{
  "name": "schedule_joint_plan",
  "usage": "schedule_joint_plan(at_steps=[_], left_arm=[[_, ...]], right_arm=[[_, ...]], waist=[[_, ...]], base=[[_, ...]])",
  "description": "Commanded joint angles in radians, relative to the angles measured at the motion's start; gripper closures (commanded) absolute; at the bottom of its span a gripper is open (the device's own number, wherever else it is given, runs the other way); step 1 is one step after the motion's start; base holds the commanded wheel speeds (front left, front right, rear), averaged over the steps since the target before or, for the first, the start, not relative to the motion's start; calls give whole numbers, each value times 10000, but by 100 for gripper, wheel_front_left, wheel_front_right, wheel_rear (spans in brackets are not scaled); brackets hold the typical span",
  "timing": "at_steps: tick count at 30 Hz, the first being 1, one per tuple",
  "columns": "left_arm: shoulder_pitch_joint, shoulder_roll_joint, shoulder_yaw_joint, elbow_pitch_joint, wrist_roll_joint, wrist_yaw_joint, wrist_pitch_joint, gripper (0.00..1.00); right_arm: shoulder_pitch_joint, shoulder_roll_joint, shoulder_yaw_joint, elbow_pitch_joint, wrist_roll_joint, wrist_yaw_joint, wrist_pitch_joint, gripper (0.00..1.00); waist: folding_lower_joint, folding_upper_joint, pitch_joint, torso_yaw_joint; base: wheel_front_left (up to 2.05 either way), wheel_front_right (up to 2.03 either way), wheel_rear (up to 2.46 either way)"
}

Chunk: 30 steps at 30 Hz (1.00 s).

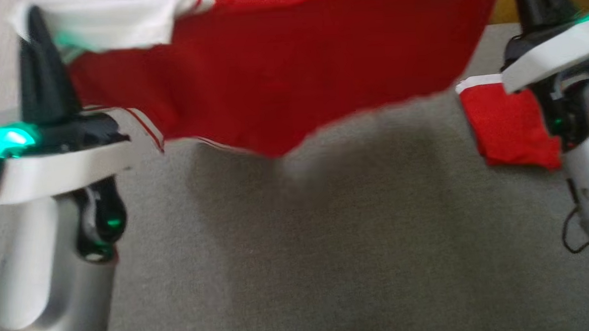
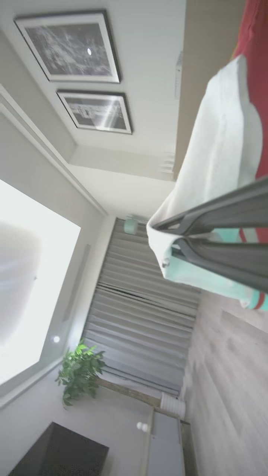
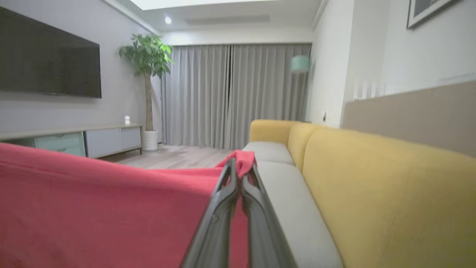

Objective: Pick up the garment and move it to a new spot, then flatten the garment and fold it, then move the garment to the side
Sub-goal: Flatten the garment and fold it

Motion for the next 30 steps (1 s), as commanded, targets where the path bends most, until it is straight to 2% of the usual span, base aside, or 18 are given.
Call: schedule_joint_plan(at_steps=[1,5,6,9,12,15,19,22,26,30], left_arm=[[-558,417,509,-675,-4,106,104,100],[-561,743,806,-2215,-48,401,674,100],[-524,872,958,-2935,-119,571,1022,100],[-482,1060,1101,-3746,-261,792,1658,100],[-566,1367,1056,-3996,-262,866,2344,100],[-875,1582,849,-3675,-371,764,2976,100],[-1894,1611,616,-2357,-831,357,3485,100],[-3395,1779,490,-920,-853,-37,3679,100],[-6060,1615,306,1376,-1017,-532,3866,100],[-8527,1387,418,3430,-808,-794,2918,100]], right_arm=[[85,-166,52,-748,124,-7,128,100],[580,-556,-414,-2740,144,-7,779,100],[874,-557,-736,-3689,44,-7,1224,100],[1296,-408,-1204,-4955,-148,-7,1981,100],[1655,-166,-1603,-5845,-414,-7,2792,100],[1770,57,-1871,-6180,-590,-7,3372,100],[1228,401,-1999,-5537,-294,-7,3828,100],[-109,226,-1738,-4446,-261,-7,3827,100],[-2805,-11,-1470,-2472,-505,-7,3193,100],[-5120,-207,-1073,-649,-1081,-7,2064,100]], waist=[[1,0,-249,-229],[1,0,-375,-377],[1,0,-363,-418],[1,0,-235,-461],[1,0,64,-443],[1,0,599,-348],[1,0,1562,-160],[1,0,2590,-24],[1,0,3925,272],[1,0,4593,513]], base=[[0,0,0],[0,0,0],[0,0,0],[0,0,0],[0,0,0],[0,0,0],[0,0,0],[0,0,0],[0,0,0],[0,0,0]])
